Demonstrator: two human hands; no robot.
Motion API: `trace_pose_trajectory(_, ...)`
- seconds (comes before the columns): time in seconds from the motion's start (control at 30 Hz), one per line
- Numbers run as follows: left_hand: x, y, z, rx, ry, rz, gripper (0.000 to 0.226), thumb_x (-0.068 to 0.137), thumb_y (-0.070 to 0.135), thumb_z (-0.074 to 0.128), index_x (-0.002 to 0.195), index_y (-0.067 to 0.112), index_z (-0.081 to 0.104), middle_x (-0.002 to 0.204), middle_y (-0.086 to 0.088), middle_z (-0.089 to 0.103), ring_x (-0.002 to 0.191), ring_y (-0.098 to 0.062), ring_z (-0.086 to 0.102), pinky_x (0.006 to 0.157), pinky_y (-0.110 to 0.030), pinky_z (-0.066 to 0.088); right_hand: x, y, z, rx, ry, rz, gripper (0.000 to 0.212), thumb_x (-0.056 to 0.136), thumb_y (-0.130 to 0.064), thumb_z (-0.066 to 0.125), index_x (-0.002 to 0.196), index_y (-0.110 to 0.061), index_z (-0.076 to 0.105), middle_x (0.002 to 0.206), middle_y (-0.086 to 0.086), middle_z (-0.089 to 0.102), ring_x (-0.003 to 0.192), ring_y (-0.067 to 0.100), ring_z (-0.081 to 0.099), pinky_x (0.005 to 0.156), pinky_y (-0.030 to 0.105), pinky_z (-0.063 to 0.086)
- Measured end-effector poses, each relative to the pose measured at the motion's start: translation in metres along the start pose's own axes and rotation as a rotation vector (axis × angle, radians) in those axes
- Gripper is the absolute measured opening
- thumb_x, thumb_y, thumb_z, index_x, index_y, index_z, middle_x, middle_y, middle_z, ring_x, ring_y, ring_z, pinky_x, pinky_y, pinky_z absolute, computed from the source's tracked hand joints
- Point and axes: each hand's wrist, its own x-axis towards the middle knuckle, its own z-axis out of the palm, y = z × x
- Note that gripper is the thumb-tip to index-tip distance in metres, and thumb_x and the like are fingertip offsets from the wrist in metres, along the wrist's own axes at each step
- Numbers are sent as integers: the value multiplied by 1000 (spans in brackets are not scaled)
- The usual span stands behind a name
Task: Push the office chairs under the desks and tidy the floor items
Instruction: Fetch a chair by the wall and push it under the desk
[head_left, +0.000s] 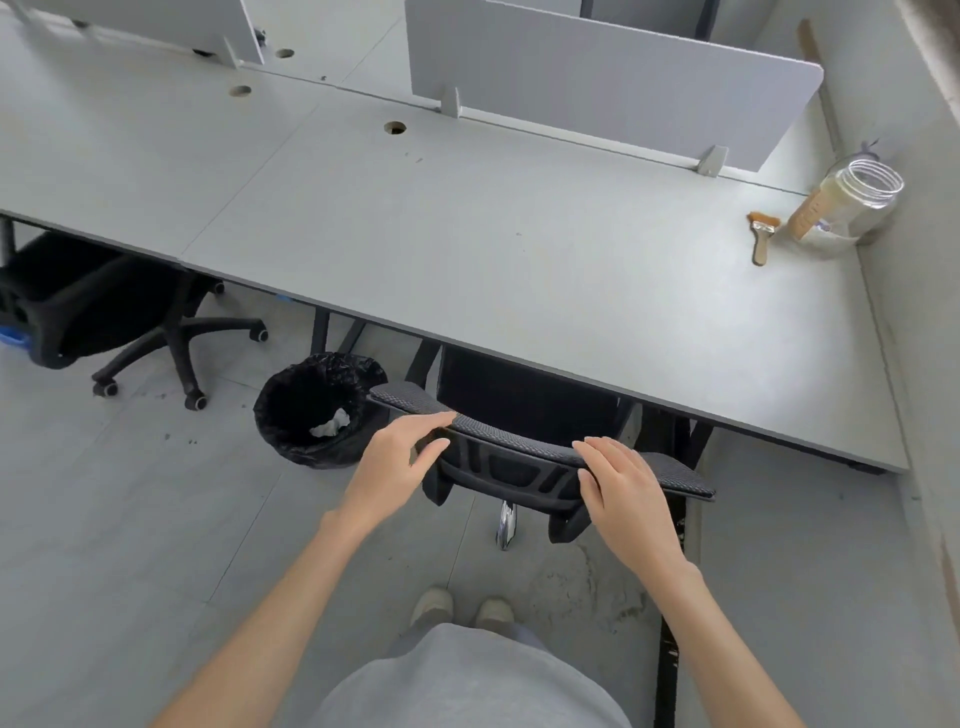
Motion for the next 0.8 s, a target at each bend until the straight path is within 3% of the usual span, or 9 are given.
trace_pose_trajectory(0.13,-48,3,-25,-358,206,-340,22,92,8,51,110,15,62,96,8,69,90,2,64,83,-9,47,17,-64,4,333,-147,-66,30,93,-12,51,121,-15,59,117,-11,57,109,3,49,94,16,36)
trace_pose_trajectory(0.3,-146,-27,-57,-645,588,-708,27,96,7,41,96,21,64,81,7,74,80,-4,68,79,-18,53,27,-144,51,577,-456,-100,28,94,-11,47,118,-17,61,113,-13,59,104,-1,55,92,17,43)
trace_pose_trajectory(0.4,-204,-49,-71,-707,780,-861,27,95,7,40,92,20,64,77,12,74,75,-2,68,79,-25,50,23,-189,83,743,-621,-55,27,94,-5,46,107,-22,63,103,-13,67,97,-10,58,85,6,42)
trace_pose_trajectory(0.53,-250,-69,-101,-736,959,-920,28,95,3,38,92,15,63,75,11,74,73,-2,68,73,-13,53,15,-230,125,788,-752,-4,29,93,-2,46,101,-22,65,96,-14,71,96,5,65,87,23,49)
trace_pose_trajectory(0.67,-263,-99,-151,-735,1072,-913,27,95,2,38,92,14,62,76,11,74,74,-2,68,72,-10,51,22,-272,149,774,-839,13,34,92,2,46,94,-27,64,93,-21,71,91,4,66,80,14,50)
trace_pose_trajectory(0.8,-253,-141,-208,-719,1150,-896,25,95,4,39,94,12,63,76,3,73,75,-3,68,75,-11,51,58,-329,173,743,-886,-72,31,91,2,47,97,-24,64,93,-14,73,89,0,66,78,9,48)
